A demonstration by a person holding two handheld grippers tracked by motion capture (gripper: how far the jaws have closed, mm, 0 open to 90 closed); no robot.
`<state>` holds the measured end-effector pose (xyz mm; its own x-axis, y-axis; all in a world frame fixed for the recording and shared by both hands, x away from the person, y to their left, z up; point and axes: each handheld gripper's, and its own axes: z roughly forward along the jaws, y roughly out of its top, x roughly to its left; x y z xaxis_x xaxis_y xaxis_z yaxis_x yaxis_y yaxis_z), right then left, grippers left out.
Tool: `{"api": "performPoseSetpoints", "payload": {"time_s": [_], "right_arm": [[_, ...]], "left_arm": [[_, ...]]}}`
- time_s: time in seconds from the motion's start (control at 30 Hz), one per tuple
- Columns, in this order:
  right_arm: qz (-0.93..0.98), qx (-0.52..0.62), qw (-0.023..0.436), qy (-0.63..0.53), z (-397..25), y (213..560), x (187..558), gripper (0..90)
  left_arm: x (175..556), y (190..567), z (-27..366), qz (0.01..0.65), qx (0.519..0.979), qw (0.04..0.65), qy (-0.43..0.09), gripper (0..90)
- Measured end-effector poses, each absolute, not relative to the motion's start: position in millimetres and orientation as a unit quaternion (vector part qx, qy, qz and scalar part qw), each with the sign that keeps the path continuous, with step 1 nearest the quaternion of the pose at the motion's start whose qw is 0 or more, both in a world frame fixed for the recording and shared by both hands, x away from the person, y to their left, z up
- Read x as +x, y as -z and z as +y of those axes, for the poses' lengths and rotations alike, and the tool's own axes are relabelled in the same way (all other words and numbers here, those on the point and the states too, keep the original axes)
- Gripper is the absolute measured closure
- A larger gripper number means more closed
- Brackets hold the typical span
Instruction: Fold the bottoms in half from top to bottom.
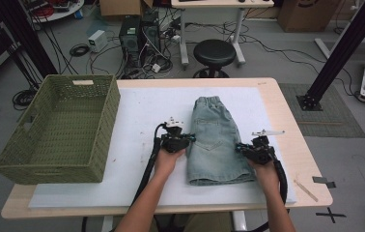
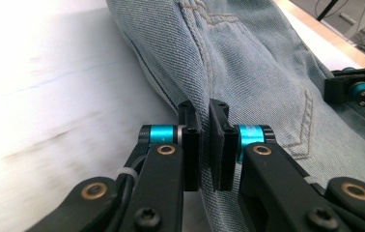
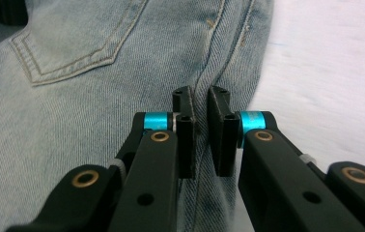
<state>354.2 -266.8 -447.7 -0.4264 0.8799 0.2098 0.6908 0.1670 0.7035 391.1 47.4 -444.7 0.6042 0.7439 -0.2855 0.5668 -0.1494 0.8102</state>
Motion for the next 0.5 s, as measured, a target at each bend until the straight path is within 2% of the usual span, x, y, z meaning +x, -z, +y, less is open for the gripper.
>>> {"api": "performPoseSetpoints", "payload": {"time_s": [0.5], "right_arm": [[0.791,0.464,0.092,-0.387,-181,446,367,83.6]], "left_arm": [[382,436,136,0.473,0.728,0.479,-0.131,85.4]]}}
